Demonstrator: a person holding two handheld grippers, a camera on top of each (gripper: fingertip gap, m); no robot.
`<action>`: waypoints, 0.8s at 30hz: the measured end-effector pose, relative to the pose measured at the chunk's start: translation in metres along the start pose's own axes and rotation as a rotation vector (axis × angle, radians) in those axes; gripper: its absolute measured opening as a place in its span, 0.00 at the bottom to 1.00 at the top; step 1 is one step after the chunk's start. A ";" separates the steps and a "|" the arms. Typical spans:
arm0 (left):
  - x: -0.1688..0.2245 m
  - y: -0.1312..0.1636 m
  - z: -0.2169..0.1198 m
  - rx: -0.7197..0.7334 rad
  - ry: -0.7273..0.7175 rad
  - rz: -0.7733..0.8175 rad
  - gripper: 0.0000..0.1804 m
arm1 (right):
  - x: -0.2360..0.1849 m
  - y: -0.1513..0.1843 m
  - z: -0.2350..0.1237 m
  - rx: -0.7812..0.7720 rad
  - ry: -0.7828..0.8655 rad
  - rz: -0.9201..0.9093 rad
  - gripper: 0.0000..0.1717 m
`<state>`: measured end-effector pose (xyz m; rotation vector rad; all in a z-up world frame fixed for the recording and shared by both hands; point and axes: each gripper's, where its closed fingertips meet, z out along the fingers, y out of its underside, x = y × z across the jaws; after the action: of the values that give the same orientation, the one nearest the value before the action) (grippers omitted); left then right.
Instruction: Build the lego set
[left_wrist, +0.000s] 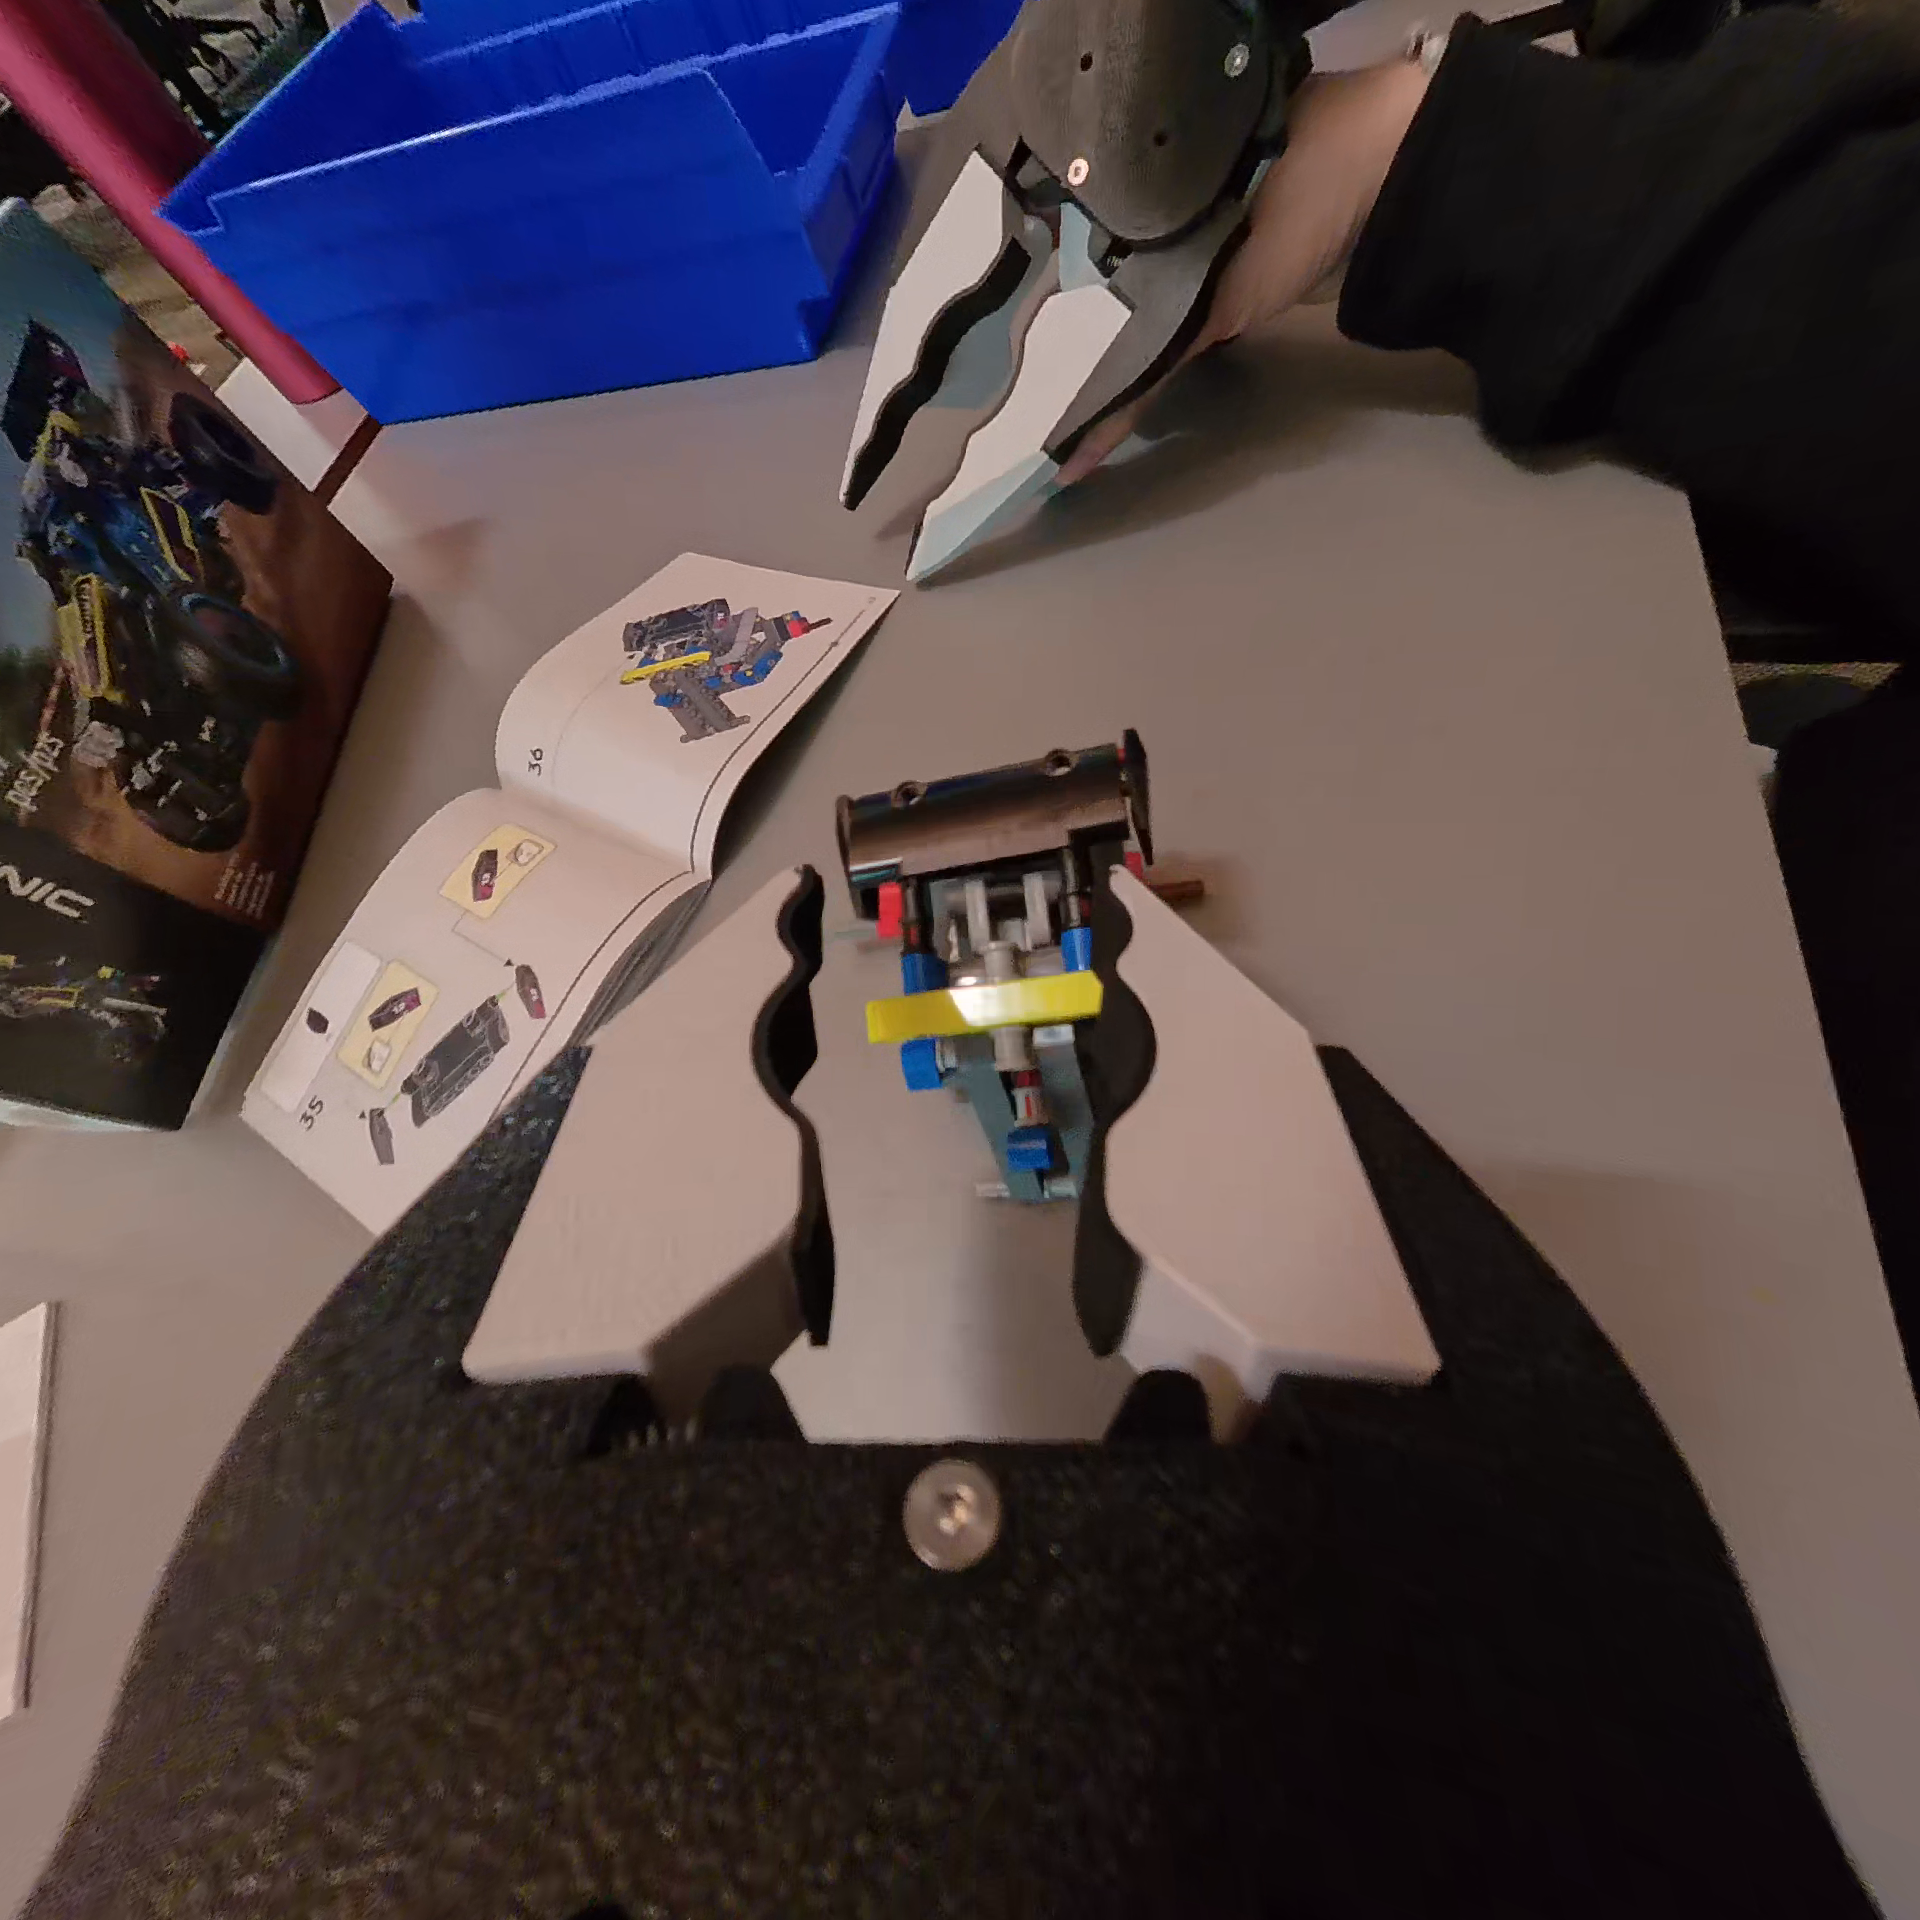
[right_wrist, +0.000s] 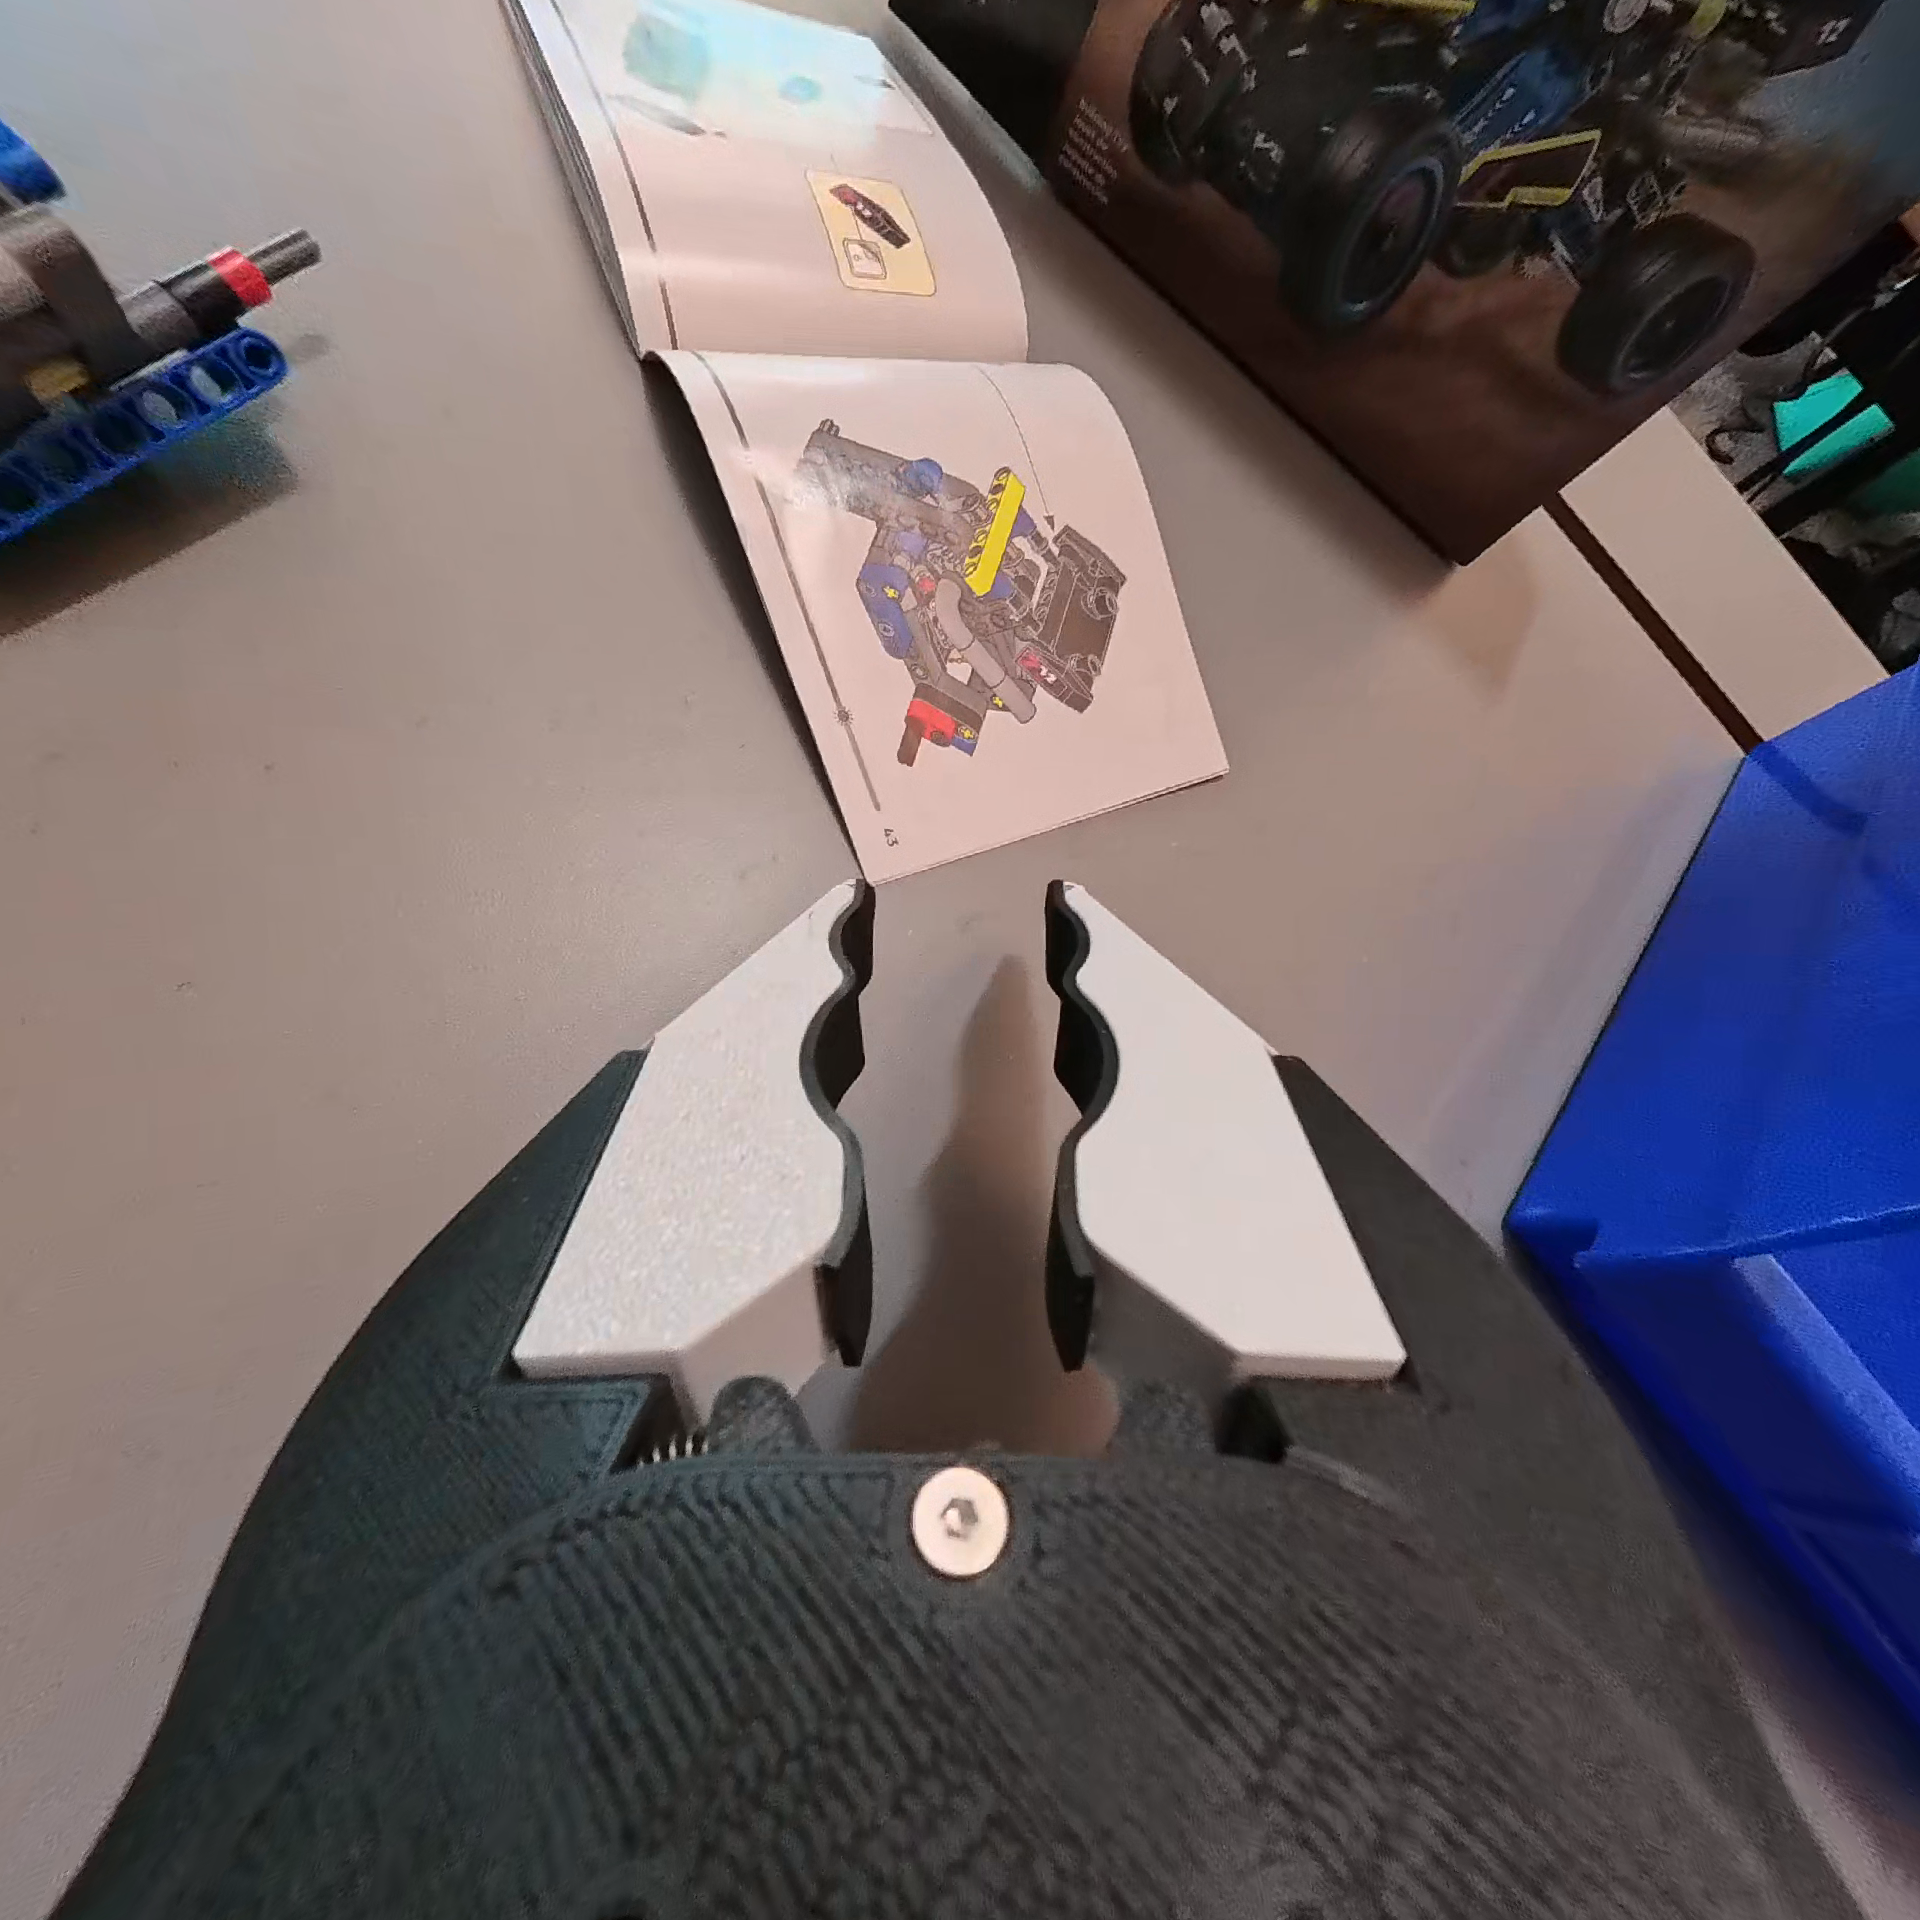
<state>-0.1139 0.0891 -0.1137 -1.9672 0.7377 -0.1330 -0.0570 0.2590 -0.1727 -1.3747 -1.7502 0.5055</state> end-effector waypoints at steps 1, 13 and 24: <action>-0.001 0.000 -0.002 0.006 -0.005 -0.003 0.28 | 0.000 0.000 0.000 0.000 0.000 -0.001 0.18; -0.138 0.049 -0.076 0.118 -0.785 -0.050 0.29 | -0.003 0.000 0.001 -0.008 -0.020 0.007 0.14; -0.157 0.092 -0.066 -0.299 -1.054 0.343 0.26 | -0.007 -0.002 0.004 -0.019 -0.023 -0.009 0.06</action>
<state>-0.3067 0.0944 -0.1242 -1.7944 0.3639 1.1856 -0.0607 0.2525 -0.1760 -1.3780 -1.7833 0.5032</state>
